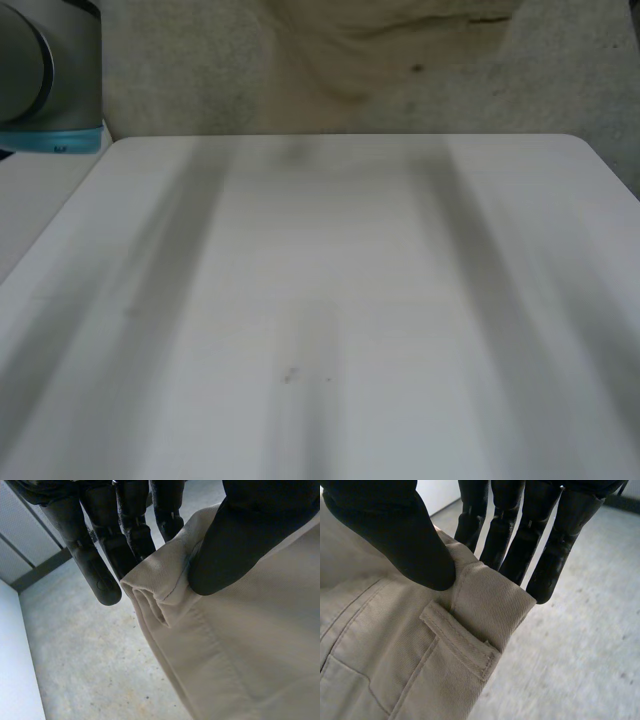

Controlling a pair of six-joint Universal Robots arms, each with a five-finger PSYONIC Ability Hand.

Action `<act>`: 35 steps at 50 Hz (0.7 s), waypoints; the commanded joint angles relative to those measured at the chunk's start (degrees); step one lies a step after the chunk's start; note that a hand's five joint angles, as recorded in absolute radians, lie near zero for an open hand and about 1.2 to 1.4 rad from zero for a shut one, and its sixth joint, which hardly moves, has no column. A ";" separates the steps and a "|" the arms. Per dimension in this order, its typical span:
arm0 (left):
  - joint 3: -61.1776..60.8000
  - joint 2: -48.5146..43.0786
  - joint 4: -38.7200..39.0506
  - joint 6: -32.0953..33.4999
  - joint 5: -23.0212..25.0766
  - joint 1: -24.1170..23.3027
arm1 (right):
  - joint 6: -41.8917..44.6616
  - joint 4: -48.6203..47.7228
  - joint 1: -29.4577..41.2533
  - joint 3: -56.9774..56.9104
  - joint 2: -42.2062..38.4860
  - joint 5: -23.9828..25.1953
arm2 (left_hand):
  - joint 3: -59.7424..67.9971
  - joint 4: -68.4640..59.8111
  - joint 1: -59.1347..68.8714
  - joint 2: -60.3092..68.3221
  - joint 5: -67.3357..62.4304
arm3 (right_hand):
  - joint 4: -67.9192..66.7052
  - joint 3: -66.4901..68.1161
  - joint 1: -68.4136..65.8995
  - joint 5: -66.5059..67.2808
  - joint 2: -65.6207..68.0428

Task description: Fold the shorts.

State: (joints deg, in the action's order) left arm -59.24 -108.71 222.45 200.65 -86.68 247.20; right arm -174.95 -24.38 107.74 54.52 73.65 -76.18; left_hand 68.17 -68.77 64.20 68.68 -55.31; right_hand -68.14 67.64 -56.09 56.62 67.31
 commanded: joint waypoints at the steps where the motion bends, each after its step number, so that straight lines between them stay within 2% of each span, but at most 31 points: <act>1: -15.97 4.30 -4.03 -5.61 -0.42 0.21 | 2.06 6.78 0.01 11.46 1.06 3.13 | 11.83 -11.23 15.80 11.32 -14.69 | -11.86 12.36 -23.91 13.38 12.69; 7: -33.78 3.87 -5.88 -7.73 -0.25 -0.22 | 8.13 11.63 0.28 20.18 -2.09 4.55 | 11.83 -11.23 15.80 11.32 -14.69 | -11.86 12.36 -23.91 13.38 12.69; 8: -33.83 3.86 -5.88 -7.73 -0.25 -0.23 | 8.14 11.63 0.28 20.19 -2.10 4.55 | 11.83 -11.23 15.80 11.32 -14.69 | -11.86 12.36 -23.91 13.38 12.69; 10: -37.85 1.16 -6.14 -7.38 -0.51 -0.40 | 13.73 13.12 0.45 22.90 -8.22 4.46 | 11.83 -11.23 15.80 11.32 -14.69 | -11.86 12.36 -23.91 13.38 12.69; 13: -39.81 -1.41 -6.85 -7.38 -0.77 -0.40 | 16.66 14.45 0.54 23.09 -11.68 4.11 | 11.83 -11.23 15.80 11.32 -14.69 | -11.86 12.36 -23.91 13.38 12.69; 15: -42.18 -3.26 -9.40 -6.67 -0.86 -0.40 | 21.91 18.55 0.80 23.52 -16.58 3.67 | 11.83 -11.23 15.80 11.32 -14.69 | -11.86 12.36 -23.91 13.38 12.69; 17: -42.71 -3.35 -10.72 -6.41 -0.86 -0.49 | 24.83 22.78 0.89 23.44 -18.18 3.49 | 11.83 -11.23 15.80 11.32 -14.69 | -11.86 12.36 -23.91 13.38 12.69; 23: -46.40 1.29 -28.09 -3.60 -0.86 0.21 | 25.80 27.81 0.89 25.02 -16.25 3.41 | 11.83 -11.23 15.80 11.32 -14.69 | -11.86 12.36 -23.91 13.38 12.69; 25: -47.28 3.41 -32.05 -3.68 -0.86 0.47 | 26.15 28.95 0.45 28.61 -11.08 2.97 | 11.83 -11.23 15.80 11.32 -14.69 | -11.86 12.36 -23.91 13.38 12.69; 35: -51.05 6.32 -40.77 -3.60 -0.77 -0.14 | 27.21 30.61 0.98 36.97 -3.34 2.79 | 11.83 -11.23 15.80 11.32 -14.69 | -11.86 12.36 -23.91 13.38 12.69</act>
State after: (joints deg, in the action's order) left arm -107.77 -103.95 186.25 197.10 -87.52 247.61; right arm -148.39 5.21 108.45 86.42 66.14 -73.36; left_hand 68.29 -68.78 64.20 68.72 -55.31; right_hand -68.37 67.64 -56.10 56.62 67.31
